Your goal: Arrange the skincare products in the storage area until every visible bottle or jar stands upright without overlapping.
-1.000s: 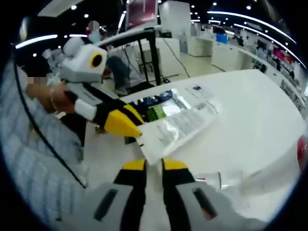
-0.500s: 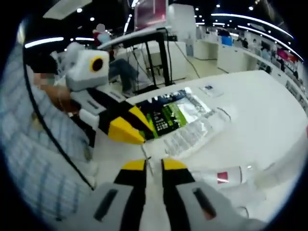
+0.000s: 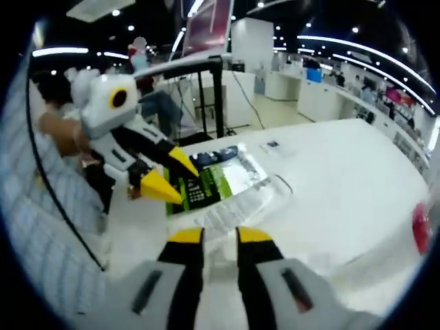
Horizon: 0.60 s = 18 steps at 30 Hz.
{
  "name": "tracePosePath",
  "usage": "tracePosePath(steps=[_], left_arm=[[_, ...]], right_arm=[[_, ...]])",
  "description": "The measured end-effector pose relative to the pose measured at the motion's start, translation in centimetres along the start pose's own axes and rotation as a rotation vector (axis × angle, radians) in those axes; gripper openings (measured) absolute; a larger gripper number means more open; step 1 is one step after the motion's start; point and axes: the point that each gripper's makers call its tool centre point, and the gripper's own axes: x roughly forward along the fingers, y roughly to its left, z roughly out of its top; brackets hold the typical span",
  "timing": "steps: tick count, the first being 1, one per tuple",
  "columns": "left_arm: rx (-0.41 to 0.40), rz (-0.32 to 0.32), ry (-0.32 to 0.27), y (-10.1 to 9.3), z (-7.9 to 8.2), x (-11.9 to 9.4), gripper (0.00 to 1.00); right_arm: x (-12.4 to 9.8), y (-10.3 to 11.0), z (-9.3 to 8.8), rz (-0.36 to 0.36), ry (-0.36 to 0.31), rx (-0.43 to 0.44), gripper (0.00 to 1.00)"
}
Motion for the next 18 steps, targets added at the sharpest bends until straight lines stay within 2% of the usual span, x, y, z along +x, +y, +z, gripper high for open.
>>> tracePosePath(steps=[3,5,8,11,15,16,18], left_arm=[[-0.015,0.005,0.01,0.1,0.0,-0.2,0.22],[-0.015,0.008,0.008,-0.2,-0.2,-0.4,0.22],[-0.059,0.014,0.013,-0.7,-1.1,-0.7,0.22],[-0.11,0.019,0.02,-1.0,-1.8,-1.0,0.22],[-0.137,0.026,0.022,-1.3,-2.3,-1.4,0.22],[-0.143,0.032,0.029,-1.3,-2.5,-1.6,0.22],[-0.143,0.036,0.033,-1.4,-2.6,-1.7,0.21]], right_arm=[[-0.1,-1.8,1.4,-0.033,-0.018,-0.048,0.18],[-0.1,-3.3,2.6,-0.053,-0.026,-0.043,0.19],[0.4,-4.9,4.4,-0.048,-0.035,-0.037,0.23],[0.9,-5.2,5.6,-0.023,-0.026,-0.131,0.25],[1.4,-4.5,6.7,0.032,-0.012,-0.204,0.26],[1.6,-4.1,7.2,0.063,0.0,-0.267,0.27],[1.8,-4.1,7.5,0.079,0.012,-0.314,0.31]])
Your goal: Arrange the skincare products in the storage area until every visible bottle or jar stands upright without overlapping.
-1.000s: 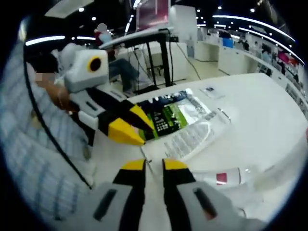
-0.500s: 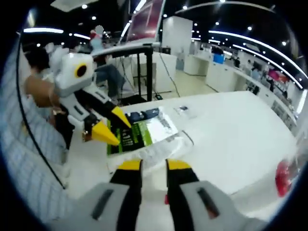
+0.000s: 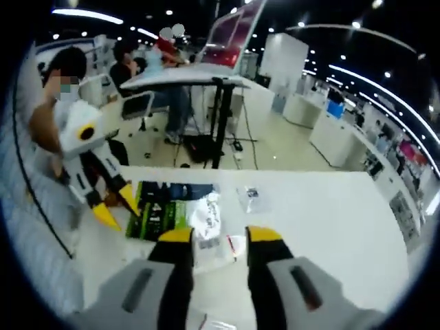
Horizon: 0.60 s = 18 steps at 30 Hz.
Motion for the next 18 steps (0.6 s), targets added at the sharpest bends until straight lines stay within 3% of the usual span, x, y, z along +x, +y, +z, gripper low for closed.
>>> tracePosePath(steps=[5,8,13,18], left_arm=[[-0.026,0.003,0.002,-0.3,-0.5,-0.1,0.21],[-0.034,-0.001,0.005,-0.4,-0.8,0.0,0.21],[-0.046,-0.005,0.014,-0.7,-1.1,0.0,0.21],[-0.054,-0.01,0.026,-0.9,-1.4,-0.1,0.21]], right_arm=[[0.9,-0.1,0.4,0.122,0.064,-0.147,0.34],[1.1,-0.8,-0.2,0.157,0.131,-0.221,0.35],[1.1,-1.8,-0.2,0.214,0.167,-0.306,0.4],[1.3,-2.4,-1.6,0.3,0.251,-0.461,0.4]])
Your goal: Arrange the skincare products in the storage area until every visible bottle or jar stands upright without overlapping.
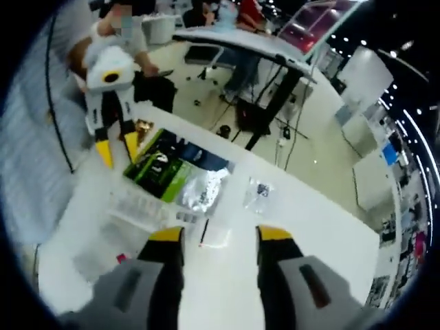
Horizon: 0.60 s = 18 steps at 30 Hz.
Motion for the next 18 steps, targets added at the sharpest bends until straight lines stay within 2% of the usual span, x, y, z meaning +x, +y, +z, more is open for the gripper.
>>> tracePosePath(steps=[1,4,8,11,14,18], left_arm=[[-0.003,-0.001,0.0,-0.1,0.0,0.0,0.2],[-0.029,-0.011,0.004,-0.5,-0.2,0.0,0.2],[-0.058,-0.022,0.022,-0.9,-0.7,0.1,0.2],[-0.071,-0.026,0.026,-1.1,-0.8,0.2,0.2],[-0.083,-0.028,0.025,-1.3,-0.9,0.2,0.2],[-0.095,-0.032,0.035,-1.3,-1.2,0.2,0.2]], right_arm=[[0.3,0.5,-0.3,0.047,0.023,-0.054,0.4],[1.1,1.1,-1.2,0.102,0.086,-0.159,0.4],[2.7,1.7,-2.2,0.149,0.163,-0.265,0.4],[4.1,2.3,-2.8,0.176,0.222,-0.376,0.4],[5.1,3.3,-2.8,0.214,0.242,-0.451,0.39],[5.8,4.1,-2.9,0.243,0.26,-0.501,0.37]])
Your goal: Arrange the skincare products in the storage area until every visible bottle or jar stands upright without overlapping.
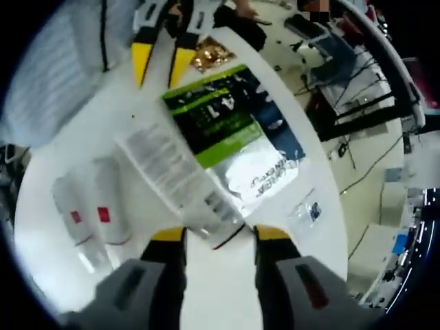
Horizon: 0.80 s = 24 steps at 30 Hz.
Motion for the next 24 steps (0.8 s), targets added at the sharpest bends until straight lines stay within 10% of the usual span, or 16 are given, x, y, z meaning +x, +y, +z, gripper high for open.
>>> tracePosePath(steps=[24], left_arm=[[-0.167,-0.087,0.002,-1.6,-0.6,0.3,0.17]], right_arm=[[0.0,3.8,0.4,-0.003,0.06,-0.059,0.29]])
